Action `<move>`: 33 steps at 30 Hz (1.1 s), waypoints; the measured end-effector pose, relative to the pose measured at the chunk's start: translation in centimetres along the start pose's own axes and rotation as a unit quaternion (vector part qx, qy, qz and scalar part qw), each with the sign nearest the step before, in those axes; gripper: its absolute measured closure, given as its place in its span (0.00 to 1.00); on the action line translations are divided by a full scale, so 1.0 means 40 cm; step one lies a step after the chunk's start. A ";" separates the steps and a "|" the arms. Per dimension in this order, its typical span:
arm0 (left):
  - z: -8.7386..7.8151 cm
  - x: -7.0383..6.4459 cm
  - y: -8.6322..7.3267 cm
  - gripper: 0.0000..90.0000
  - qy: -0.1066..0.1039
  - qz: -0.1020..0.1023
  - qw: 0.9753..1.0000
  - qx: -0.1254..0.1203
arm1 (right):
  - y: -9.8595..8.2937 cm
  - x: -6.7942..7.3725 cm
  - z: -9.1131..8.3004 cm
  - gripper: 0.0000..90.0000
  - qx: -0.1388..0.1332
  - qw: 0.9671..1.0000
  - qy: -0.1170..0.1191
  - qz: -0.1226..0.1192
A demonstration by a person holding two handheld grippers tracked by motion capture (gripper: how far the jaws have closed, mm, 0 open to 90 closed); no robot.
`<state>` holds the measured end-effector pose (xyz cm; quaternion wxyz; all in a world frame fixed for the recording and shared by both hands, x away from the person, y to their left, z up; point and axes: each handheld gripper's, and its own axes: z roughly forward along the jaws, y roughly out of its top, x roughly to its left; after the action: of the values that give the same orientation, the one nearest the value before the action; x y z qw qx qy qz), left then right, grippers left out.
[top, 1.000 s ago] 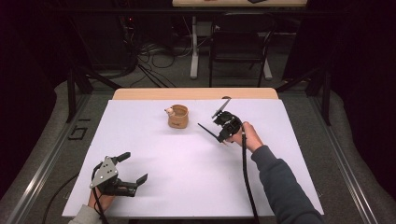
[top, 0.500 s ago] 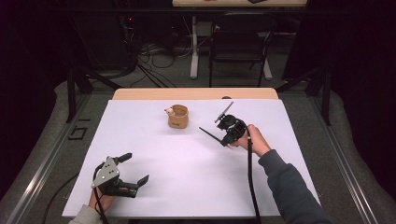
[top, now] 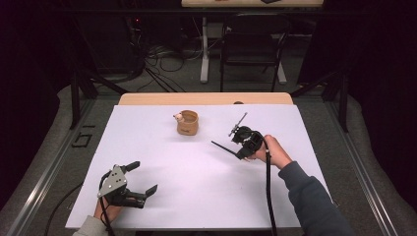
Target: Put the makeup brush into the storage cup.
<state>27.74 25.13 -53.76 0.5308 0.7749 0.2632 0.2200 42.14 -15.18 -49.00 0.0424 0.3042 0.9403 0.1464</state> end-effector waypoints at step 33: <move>0.009 -0.008 0.002 0.00 -0.021 0.010 1.000 0.019 | 0.018 0.078 -0.007 0.93 -0.001 0.991 0.000 -0.136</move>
<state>27.72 24.63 -53.81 0.5192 0.7918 0.2486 0.2039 39.96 -12.87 -48.49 0.0624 0.1736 0.9728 0.1399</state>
